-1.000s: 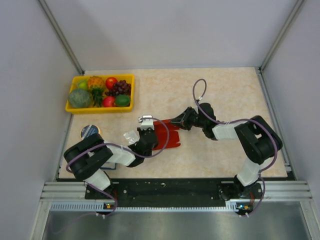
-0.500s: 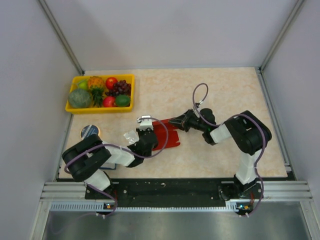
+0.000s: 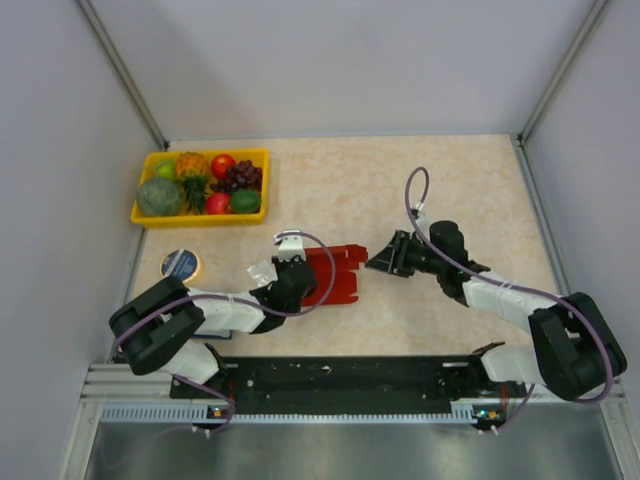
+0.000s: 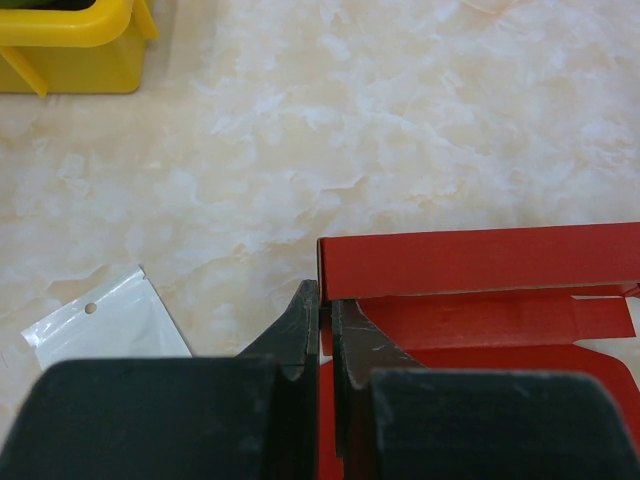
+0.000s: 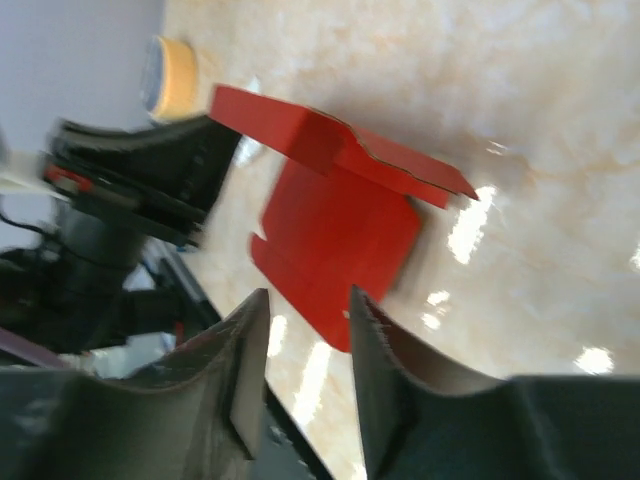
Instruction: Fold the paper box
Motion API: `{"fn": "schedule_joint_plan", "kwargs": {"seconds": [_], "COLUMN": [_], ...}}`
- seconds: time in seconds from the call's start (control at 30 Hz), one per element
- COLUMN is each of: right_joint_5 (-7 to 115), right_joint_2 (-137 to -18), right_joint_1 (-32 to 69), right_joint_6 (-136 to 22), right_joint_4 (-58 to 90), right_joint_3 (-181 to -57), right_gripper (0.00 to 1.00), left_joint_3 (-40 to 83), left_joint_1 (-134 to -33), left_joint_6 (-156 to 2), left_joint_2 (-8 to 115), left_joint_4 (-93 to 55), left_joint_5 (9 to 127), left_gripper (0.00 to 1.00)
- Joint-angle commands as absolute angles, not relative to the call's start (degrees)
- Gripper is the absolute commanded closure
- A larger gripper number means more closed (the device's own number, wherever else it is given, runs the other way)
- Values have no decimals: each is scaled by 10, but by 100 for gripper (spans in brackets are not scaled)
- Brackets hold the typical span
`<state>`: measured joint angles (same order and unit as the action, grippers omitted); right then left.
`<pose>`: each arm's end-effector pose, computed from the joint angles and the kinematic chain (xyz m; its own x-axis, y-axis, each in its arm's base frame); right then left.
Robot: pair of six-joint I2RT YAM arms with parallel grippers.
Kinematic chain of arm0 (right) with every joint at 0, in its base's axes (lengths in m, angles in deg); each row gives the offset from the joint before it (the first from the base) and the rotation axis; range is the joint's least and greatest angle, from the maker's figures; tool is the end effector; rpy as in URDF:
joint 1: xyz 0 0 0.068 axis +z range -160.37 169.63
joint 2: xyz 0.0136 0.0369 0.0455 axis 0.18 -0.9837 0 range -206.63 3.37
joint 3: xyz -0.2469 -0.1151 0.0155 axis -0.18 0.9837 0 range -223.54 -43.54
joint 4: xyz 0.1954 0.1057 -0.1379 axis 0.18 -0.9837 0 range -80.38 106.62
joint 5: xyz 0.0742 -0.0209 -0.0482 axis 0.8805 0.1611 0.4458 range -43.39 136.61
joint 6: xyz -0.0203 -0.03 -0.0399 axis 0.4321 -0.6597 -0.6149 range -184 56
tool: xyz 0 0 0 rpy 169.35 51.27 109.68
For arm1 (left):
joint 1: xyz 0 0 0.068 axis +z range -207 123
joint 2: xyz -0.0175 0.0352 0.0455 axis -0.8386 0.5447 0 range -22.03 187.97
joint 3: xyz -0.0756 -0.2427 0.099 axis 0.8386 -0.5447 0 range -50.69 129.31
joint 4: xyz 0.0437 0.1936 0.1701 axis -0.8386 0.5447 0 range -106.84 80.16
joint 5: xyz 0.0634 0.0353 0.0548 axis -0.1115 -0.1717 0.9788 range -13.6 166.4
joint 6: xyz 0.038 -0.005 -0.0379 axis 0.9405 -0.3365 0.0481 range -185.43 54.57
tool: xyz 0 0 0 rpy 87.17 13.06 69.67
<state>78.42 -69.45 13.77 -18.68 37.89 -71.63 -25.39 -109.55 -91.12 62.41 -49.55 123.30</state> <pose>0.2241 0.1209 0.1945 -0.8162 0.2964 -0.4959 -0.2965 0.5218 0.7999 0.1784 -0.1903 0.1530 -0.3067 -0.0865 -0.9479 0.0134 0.9954 -0.0952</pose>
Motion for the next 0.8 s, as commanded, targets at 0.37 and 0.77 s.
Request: {"fn": "schedule_joint_plan", "kwargs": {"seconds": [0.37,0.77], "right_joint_5": [615,569], "right_joint_2": [-865,-930], "right_joint_1": [201,202], "right_joint_6": [-231,-103], "right_joint_4": [395,626], "right_joint_3": [-768,-704], "right_gripper": [59,70], "left_joint_3": [-236,-205], "left_joint_1": [-1099,-1099], "left_joint_6": [-922,-986], "left_joint_2": [624,599], "left_joint_4": [-491,-383], "left_joint_5": [1236,1241], "left_gripper": [100,100]}}
